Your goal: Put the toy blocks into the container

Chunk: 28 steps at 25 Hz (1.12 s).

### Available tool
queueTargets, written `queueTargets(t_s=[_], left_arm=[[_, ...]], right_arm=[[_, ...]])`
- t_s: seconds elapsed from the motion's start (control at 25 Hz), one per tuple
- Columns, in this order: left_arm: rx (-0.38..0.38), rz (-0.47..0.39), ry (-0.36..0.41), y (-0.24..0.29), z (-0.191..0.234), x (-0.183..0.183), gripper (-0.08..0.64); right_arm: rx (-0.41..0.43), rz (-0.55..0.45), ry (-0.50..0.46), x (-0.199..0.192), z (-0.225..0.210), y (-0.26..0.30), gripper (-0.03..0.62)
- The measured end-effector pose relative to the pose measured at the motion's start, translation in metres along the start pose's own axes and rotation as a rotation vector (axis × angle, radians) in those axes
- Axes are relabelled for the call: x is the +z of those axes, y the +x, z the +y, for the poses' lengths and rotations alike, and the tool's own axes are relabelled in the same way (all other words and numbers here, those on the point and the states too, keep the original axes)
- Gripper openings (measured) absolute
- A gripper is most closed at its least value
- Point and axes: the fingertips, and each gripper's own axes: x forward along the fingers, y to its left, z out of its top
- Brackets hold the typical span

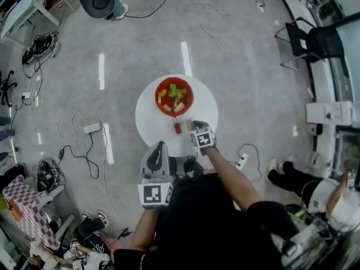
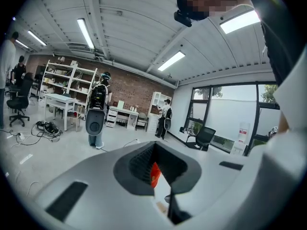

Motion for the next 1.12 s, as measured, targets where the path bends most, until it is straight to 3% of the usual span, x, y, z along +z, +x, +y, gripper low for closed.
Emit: queueTargets(t_s=[0.2, 0.32, 0.4, 0.64, 0.84, 0.92, 1.12], left_arm=[[0.005, 0.006, -0.01, -0.002, 0.003, -0.001, -0.002], [0.012, 0.021, -0.011, -0.005, 0.005, -0.003, -0.002], [0.014, 0.034, -0.01, -0.006, 0.006, -0.007, -0.002], [0.028, 0.048, -0.017, -0.008, 0.008, -0.012, -0.002], [0.039, 0.042, -0.017, -0.009, 0.013, -0.011, -0.002], [0.046, 0.04, -0.024, -0.009, 0.015, -0.012, -0.002], [0.045, 0.055, -0.016, -0.009, 0.017, -0.017, -0.002]], right_arm=[[0.007, 0.141, 0.038, -0.039, -0.002, 0.024, 0.006], [0.026, 0.188, 0.079, -0.053, 0.002, 0.033, 0.117], [0.022, 0.223, 0.086, -0.062, 0.001, 0.038, 0.157], [0.006, 0.253, 0.086, -0.07, -0.004, 0.047, 0.161], [0.057, 0.293, 0.118, -0.079, 0.005, 0.056, 0.158], [0.051, 0.312, 0.138, -0.083, 0.004, 0.057, 0.126], [0.01, 0.394, 0.161, -0.097, -0.002, 0.04, 0.123]])
